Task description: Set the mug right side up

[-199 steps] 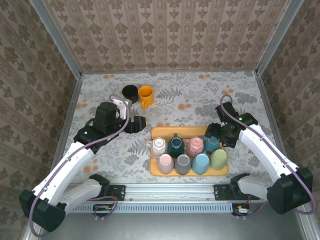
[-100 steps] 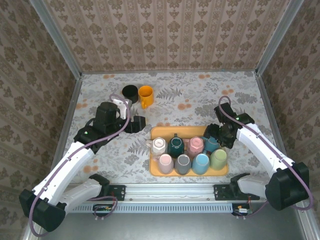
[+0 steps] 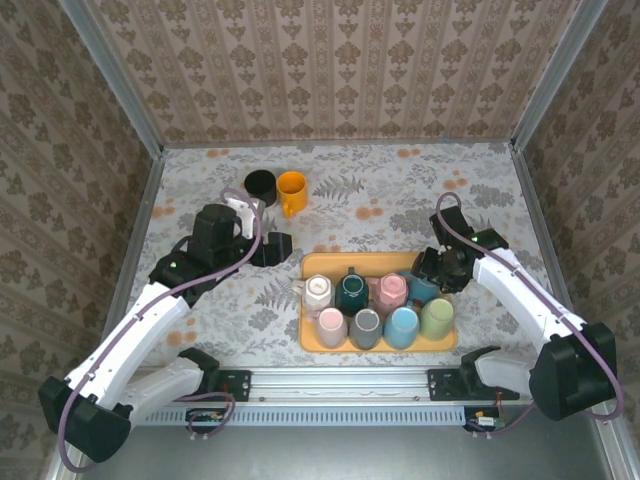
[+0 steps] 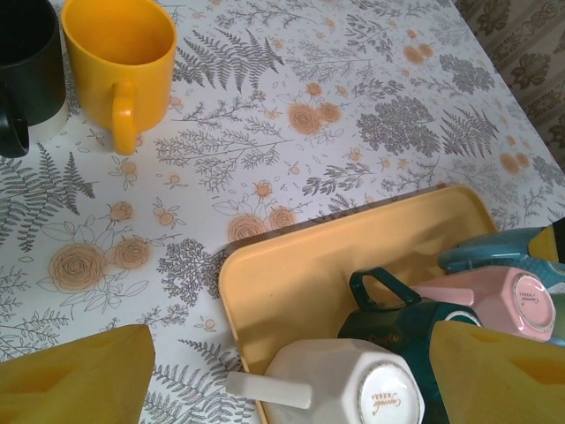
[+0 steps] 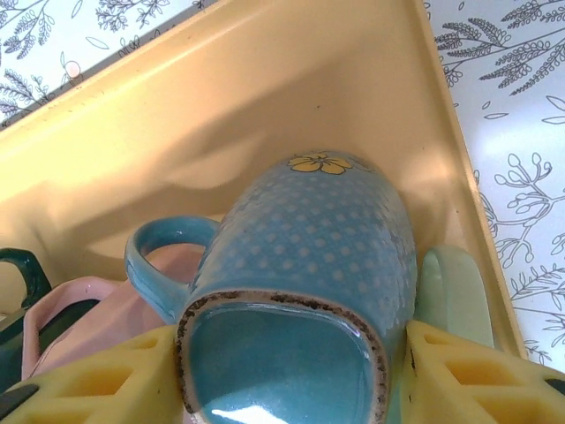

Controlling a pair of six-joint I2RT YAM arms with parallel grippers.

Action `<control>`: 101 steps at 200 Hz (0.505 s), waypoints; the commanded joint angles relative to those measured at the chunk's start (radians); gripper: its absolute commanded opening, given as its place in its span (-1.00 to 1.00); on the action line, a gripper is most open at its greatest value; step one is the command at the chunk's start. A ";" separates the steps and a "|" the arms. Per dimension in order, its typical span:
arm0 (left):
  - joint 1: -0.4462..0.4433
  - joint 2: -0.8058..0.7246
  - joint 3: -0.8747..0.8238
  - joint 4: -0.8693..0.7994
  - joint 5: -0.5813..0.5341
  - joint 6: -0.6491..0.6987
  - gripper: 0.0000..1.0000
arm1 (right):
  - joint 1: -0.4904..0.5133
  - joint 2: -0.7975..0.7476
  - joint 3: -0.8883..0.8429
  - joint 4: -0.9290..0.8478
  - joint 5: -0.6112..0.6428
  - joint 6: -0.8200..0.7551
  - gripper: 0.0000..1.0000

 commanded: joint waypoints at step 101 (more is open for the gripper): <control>-0.005 0.006 -0.016 0.005 -0.035 0.025 0.66 | -0.029 -0.097 0.152 -0.082 0.021 -0.104 -0.06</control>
